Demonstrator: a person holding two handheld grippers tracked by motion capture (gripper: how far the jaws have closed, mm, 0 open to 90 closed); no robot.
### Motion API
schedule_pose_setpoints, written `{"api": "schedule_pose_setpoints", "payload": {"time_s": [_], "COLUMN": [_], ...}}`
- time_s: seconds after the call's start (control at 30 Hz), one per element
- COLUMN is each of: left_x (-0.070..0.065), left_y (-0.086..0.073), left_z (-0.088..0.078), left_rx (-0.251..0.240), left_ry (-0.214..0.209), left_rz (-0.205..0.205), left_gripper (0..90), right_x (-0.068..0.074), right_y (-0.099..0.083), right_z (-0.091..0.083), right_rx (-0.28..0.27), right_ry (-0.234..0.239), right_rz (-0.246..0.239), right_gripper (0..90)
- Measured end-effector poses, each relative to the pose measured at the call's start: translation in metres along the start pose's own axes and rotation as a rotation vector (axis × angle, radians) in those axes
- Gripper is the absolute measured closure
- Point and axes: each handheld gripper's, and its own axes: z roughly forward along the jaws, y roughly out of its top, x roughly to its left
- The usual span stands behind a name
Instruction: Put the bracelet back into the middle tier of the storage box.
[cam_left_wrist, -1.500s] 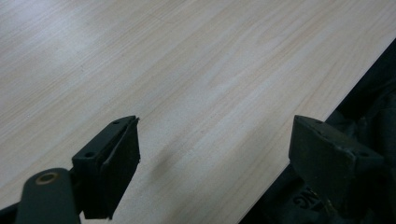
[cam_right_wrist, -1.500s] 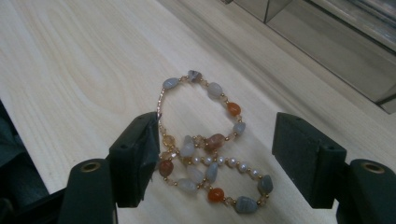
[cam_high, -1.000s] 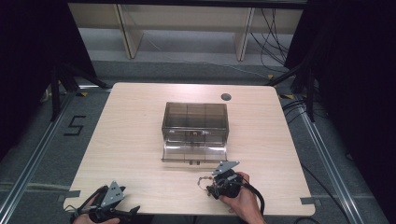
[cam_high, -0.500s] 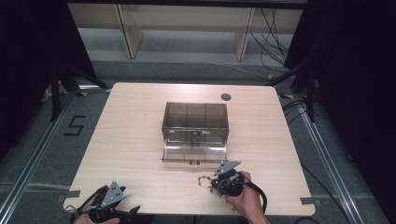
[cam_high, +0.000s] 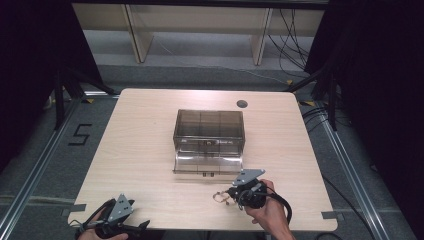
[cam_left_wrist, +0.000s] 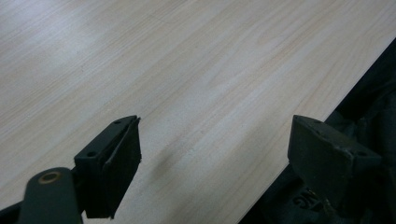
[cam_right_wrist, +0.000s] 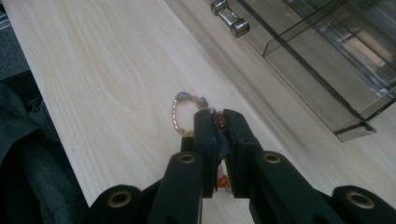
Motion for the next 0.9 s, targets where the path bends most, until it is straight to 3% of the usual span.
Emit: {"api": "schedule_pose_setpoints", "payload": {"time_s": [0.2, 0.23, 0.33, 0.43, 0.6, 0.7, 0.9], "left_x": [0.001, -0.001, 0.000, 0.000, 0.002, 0.001, 0.001], "left_y": [0.000, -0.001, 0.000, -0.001, 0.000, 0.000, 0.000], "left_z": [-0.001, 0.000, -0.001, 0.001, 0.000, 0.001, 0.000], "left_rx": [0.019, -0.007, 0.002, 0.000, 0.011, 0.002, -0.002], "left_ry": [0.001, 0.018, 0.007, 0.031, 0.016, 0.015, 0.003], "left_rz": [0.003, -0.018, -0.016, -0.013, 0.002, -0.009, -0.009], "left_gripper": [17.2, 17.2, 17.2, 17.2, 17.2, 17.1, 17.1], "right_x": [-0.002, -0.002, -0.003, -0.004, -0.005, -0.004, -0.006], "right_y": [0.003, 0.005, 0.009, 0.013, 0.020, 0.025, 0.037], "right_z": [-0.009, -0.015, -0.023, -0.031, -0.041, -0.049, -0.062], "right_rx": [-0.033, -0.042, -0.049, -0.061, -0.084, -0.088, -0.125], "right_ry": [-0.001, 0.002, 0.007, 0.002, -0.008, -0.016, -0.035], "right_rz": [0.001, -0.010, -0.032, -0.042, -0.060, -0.043, -0.074], "right_gripper": [84.9, 84.9, 84.9, 84.9, 84.9, 84.9, 84.9]}}
